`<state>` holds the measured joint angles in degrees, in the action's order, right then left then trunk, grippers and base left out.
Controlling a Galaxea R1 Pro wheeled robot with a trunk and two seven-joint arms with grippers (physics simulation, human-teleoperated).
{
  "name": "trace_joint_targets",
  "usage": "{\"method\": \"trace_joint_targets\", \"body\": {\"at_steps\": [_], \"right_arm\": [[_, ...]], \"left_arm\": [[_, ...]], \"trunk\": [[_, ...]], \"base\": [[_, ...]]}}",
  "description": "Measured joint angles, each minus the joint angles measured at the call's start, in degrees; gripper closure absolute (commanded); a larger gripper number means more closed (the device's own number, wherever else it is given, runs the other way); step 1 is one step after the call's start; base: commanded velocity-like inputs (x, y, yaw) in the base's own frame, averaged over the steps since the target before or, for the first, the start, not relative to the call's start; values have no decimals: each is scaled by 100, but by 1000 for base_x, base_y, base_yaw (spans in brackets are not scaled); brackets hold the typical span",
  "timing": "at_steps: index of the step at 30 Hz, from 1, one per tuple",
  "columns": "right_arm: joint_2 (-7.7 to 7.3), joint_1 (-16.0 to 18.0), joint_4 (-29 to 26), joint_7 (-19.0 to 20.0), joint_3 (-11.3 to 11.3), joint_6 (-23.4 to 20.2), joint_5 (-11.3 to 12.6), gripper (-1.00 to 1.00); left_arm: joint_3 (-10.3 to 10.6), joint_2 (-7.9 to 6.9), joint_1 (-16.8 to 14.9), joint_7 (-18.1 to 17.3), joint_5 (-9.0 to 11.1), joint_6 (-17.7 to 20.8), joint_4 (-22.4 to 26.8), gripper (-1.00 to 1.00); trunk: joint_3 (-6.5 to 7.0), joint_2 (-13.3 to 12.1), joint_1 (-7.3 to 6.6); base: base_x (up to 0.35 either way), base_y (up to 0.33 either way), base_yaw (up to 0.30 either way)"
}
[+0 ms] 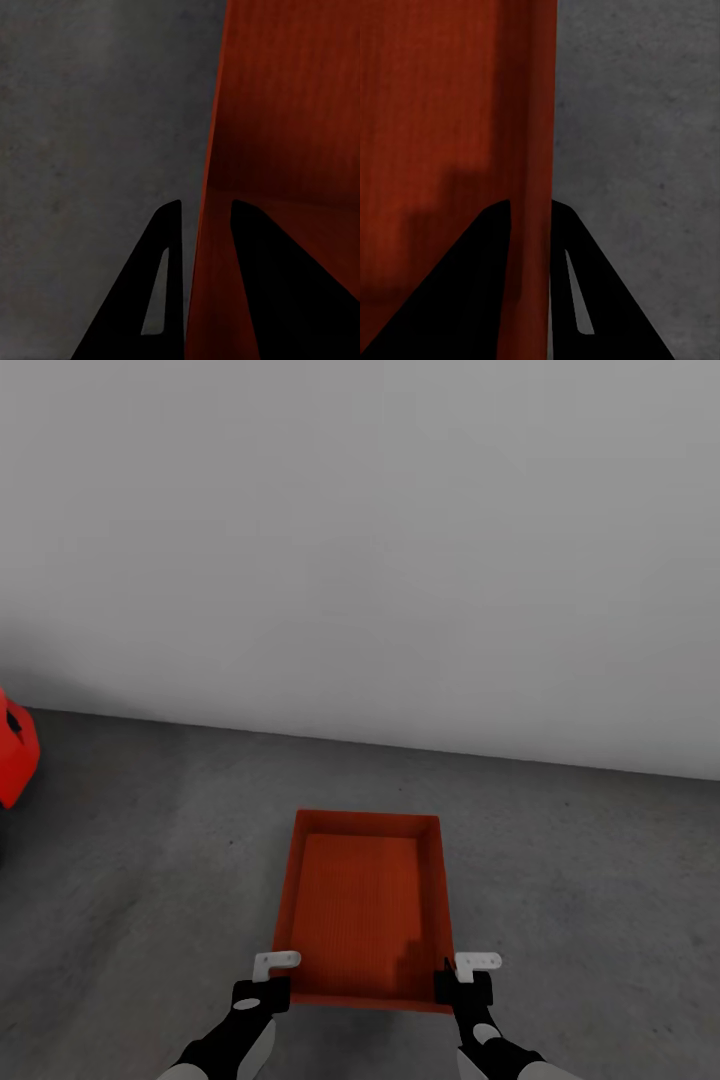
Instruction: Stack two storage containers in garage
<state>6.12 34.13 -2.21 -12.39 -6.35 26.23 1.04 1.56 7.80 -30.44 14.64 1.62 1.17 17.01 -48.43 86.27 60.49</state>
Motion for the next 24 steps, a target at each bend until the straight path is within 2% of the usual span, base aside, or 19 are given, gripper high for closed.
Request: {"method": "trace_joint_targets", "body": {"at_steps": [7,24], "right_arm": [[0,0,-6,0,4,-9,-9,100],[0,0,2,0,10,2,-12,100]], "left_arm": [[-1,-1,0,-1,4,0,-1,100],[1,0,1,0,3,0,0,100]], "trunk": [[-125,279,153],[-126,281,153]], "base": [[0,0,0],[10,0,0]]}}
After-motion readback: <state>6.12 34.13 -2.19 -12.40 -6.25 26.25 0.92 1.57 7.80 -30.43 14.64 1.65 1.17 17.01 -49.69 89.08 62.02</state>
